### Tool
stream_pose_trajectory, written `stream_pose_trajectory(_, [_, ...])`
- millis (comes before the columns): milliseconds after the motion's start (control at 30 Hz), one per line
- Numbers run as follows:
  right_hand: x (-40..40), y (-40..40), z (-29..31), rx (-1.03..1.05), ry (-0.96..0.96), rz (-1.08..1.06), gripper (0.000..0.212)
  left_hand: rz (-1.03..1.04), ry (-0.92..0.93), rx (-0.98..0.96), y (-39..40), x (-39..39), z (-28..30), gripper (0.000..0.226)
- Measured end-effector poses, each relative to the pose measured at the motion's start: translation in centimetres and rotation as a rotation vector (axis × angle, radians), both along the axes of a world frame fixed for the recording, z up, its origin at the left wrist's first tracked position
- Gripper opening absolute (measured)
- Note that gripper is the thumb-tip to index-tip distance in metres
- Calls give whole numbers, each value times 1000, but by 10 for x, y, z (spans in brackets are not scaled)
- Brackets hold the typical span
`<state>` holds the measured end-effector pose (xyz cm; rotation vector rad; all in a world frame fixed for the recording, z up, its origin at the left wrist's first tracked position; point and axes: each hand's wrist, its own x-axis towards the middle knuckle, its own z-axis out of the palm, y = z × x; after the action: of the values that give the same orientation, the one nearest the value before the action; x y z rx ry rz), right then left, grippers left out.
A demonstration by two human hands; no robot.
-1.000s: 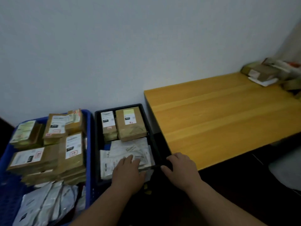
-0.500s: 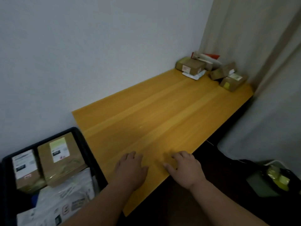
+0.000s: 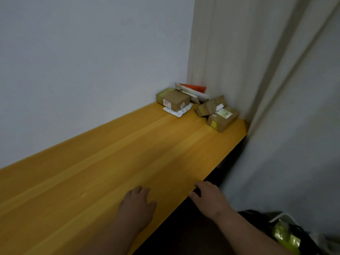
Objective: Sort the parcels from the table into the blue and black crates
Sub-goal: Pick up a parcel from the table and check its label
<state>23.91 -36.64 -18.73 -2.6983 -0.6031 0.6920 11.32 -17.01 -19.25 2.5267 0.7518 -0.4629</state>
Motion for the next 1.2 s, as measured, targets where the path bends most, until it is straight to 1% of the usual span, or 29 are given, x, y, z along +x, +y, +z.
stream_pose_trajectory(167, [65, 13, -7, 5, 26, 69, 50, 57, 18, 24, -8, 54, -1, 56])
stream_pose_trajectory(267, [103, 23, -21, -9, 33, 105, 48, 80, 5, -6, 0, 96, -12, 56])
stream_pose_trajectory(433, [163, 25, -22, -1, 31, 73, 50, 64, 4, -87, 12, 163, -21, 59])
stream_pose_trajectory(533, [207, 23, -18, 49, 29, -2, 50, 33, -15, -115, 11, 204, -20, 60])
stream_pose_trajectory(633, [241, 18, -20, 44, 41, -59, 50, 17, -32, -121, 13, 237, -17, 61])
stream_pose_trajectory(767, [290, 16, -24, 11, 36, -57, 47, 64, -51, -126, 9, 279, -21, 61])
stream_pose_trajectory(933, [372, 13, -31, 3, 5, -63, 44, 125, -17, -131, -11, 338, -29, 62])
stream_pose_trajectory(1033, [429, 6, -32, 47, -28, -74, 46, 186, 3, -181, -28, 384, -31, 63])
stream_pose_trajectory(1100, [464, -3, -32, 15, -83, -63, 47, 223, 10, -240, -43, 419, -31, 64])
stream_pose_trajectory(1200, [510, -14, -31, -43, -135, -81, 56, 291, -25, -364, -67, 466, -26, 67])
